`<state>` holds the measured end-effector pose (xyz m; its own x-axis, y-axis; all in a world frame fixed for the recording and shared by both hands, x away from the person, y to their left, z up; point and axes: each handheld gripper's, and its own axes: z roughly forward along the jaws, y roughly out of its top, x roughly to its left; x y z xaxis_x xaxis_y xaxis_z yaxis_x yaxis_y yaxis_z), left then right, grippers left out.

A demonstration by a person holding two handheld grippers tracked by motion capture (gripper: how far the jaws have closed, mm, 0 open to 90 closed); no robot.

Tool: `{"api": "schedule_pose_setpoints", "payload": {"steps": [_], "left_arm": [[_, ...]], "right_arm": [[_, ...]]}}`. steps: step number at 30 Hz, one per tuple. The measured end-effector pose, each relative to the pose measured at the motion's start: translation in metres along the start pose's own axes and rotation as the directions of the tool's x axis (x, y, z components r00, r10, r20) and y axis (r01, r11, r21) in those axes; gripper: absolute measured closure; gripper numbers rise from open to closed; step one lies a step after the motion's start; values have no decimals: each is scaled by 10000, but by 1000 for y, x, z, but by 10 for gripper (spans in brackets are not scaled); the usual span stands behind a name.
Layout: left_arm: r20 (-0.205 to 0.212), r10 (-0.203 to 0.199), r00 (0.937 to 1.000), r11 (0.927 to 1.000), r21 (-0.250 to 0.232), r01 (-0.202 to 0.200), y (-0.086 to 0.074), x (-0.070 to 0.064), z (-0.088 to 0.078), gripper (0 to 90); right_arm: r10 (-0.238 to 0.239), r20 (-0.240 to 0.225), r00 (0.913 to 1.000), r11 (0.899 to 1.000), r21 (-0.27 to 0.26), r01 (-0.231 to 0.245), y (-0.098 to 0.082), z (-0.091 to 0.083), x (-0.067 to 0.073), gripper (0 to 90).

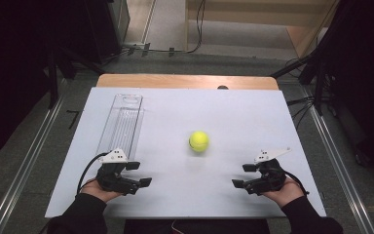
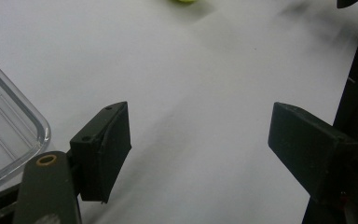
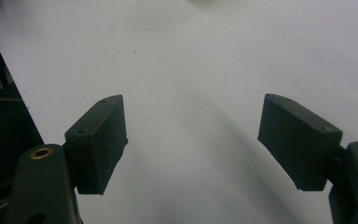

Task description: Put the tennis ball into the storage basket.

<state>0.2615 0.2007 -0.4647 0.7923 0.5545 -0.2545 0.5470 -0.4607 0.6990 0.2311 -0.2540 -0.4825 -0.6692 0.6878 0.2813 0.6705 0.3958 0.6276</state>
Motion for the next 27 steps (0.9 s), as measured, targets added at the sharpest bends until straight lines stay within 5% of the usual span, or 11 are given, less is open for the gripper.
{"api": "schedule_pose_setpoints", "payload": {"steps": [27], "left_arm": [[17, -99, 9999, 9999, 13, 99, 0, -1, -1, 218]], "right_arm": [[-76, 107, 9999, 9997, 249, 74, 1, 4, 2, 111]]}}
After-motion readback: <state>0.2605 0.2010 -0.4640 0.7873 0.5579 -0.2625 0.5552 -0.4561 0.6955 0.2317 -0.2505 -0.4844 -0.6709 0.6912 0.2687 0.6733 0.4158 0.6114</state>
